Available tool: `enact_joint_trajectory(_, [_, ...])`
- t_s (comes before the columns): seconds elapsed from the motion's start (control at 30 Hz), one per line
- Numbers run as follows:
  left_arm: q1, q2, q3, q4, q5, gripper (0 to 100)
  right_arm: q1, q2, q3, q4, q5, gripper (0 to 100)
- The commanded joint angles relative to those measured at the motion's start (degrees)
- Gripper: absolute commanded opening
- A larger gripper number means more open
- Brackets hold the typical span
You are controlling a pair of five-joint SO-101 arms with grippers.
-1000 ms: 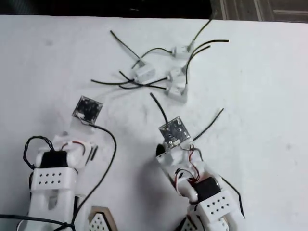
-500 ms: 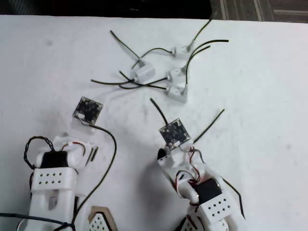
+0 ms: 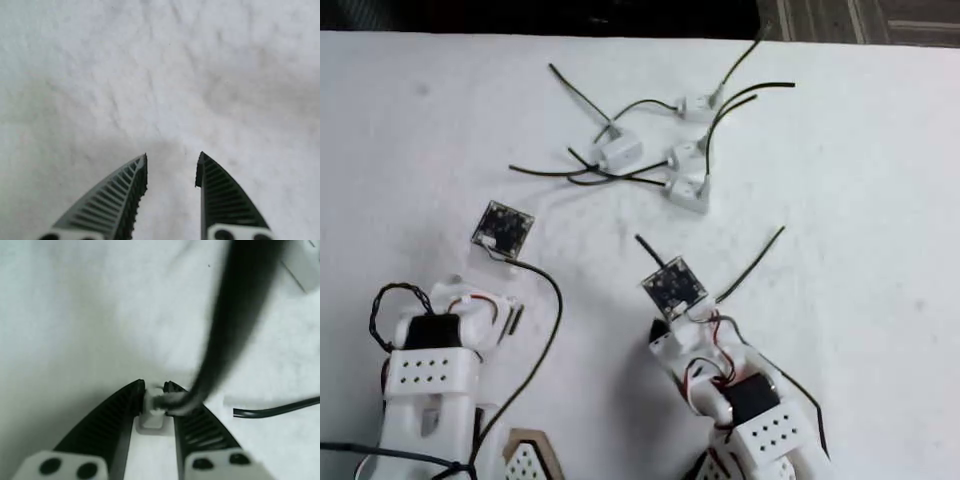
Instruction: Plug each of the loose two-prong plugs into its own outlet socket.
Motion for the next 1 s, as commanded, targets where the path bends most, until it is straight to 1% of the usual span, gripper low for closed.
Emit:
enact_joint_trajectory(0.0, [-0.31,-1.19,-0.18,-0.79,-0.26,17,-0.22,0.4,-0.97,4.53,3.69,2.1])
enact_joint_trajectory(0.07, [-0.31,-1.19,-0.18,-0.79,-0.26,17,-0.22,0.22,-1.05,4.53,4.48,3.2])
enact_joint_trajectory(0.1, [-0.31,-1.19,-0.18,-0.79,-0.26,17,-0.22,0.22,-1.23,4.53,4.48,5.4])
enact_joint_trajectory(0.23, [-0.31,-1.19,0.26,-0.88,-0.26,17,-0.22,0.22,-3.25,4.7,4.4,19.3])
enact_joint_trajectory(0.3, [-0.31,-1.27,0.44,-0.97,-0.26,17,-0.22,0.22,-5.63,4.79,2.9,22.5])
enact_joint_trajectory(0.37, [-0.31,-1.27,0.44,-0.97,-0.35,17,-0.22,0.22,-9.05,4.88,0.62,22.5])
enact_joint_trajectory(0.47, [-0.31,-1.27,0.53,-0.97,-0.35,17,-0.22,0.48,-13.45,5.05,-0.44,22.6])
enact_joint_trajectory(0.73, [-0.31,-1.27,0.53,-0.97,-0.44,17,0.22,0.66,-20.13,16.31,-1.85,22.1])
enact_joint_trajectory(0.8, [-0.31,-1.27,0.53,-0.97,-0.44,17,0.22,0.57,-20.4,19.03,-1.85,18.5])
enact_joint_trajectory(0.97, [-0.31,-1.36,0.53,-0.97,-0.44,17,0.22,0.66,-20.66,22.73,-1.58,5.5])
